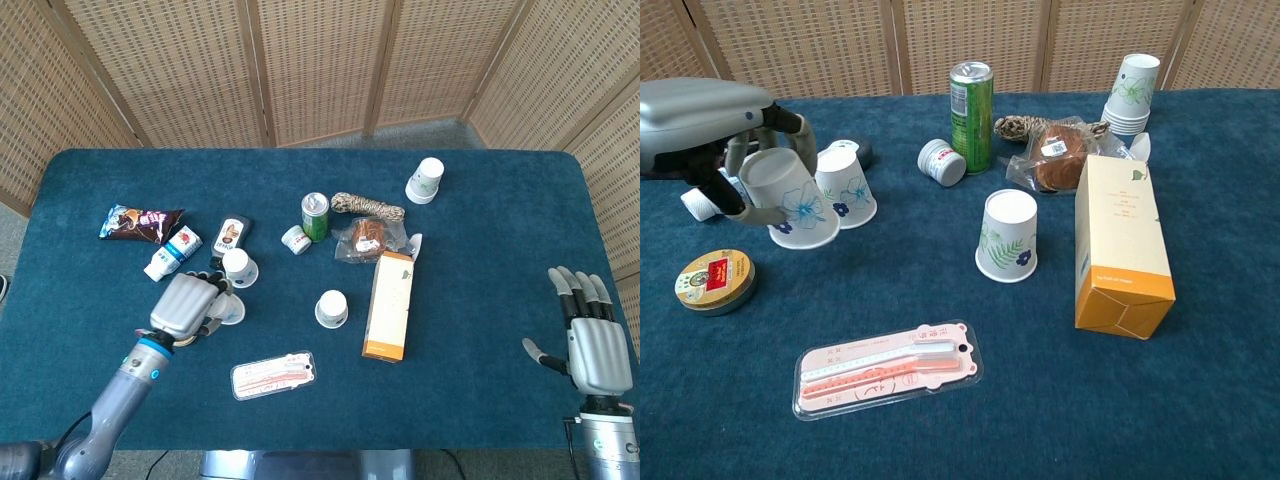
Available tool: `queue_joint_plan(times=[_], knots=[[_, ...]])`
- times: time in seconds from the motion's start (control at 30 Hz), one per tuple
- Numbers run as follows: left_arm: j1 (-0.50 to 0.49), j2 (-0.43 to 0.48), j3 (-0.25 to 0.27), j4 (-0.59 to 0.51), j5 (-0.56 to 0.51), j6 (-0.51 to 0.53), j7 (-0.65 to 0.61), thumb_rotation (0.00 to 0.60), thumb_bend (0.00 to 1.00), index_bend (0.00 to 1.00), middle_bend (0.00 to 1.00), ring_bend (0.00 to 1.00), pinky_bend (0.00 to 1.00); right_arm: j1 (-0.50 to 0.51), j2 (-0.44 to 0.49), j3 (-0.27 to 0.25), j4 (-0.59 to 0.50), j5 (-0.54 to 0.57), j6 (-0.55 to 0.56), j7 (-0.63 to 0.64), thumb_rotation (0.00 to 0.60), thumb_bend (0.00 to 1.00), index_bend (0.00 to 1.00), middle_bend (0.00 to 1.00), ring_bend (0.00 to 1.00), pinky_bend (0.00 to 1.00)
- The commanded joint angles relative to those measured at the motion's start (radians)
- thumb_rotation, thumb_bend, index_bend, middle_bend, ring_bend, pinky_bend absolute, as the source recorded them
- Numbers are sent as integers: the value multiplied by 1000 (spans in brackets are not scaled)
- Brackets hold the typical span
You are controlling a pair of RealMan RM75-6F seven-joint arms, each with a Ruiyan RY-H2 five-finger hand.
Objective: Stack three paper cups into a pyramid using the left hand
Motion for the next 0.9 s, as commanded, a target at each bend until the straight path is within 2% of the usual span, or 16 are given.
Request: queue_joint_plan(times=[0.03,0.47,0.9], knots=[[-53,-49,-16,14,-60,-20,56,600,302,390,364,424,534,1,0,1,1,4,-3,1,600,192,13,0,0,0],[-185,-275,-43,122,-222,61,218,600,301,361,332,397,521,0,10,-1,2,6,-9,30,600,191,13,0,0,0],[-258,-369,-49,173,-294,114,286,600,301,345,317,383,520,1,16,2,4,15,-14,49,600,193,12,0,0,0]])
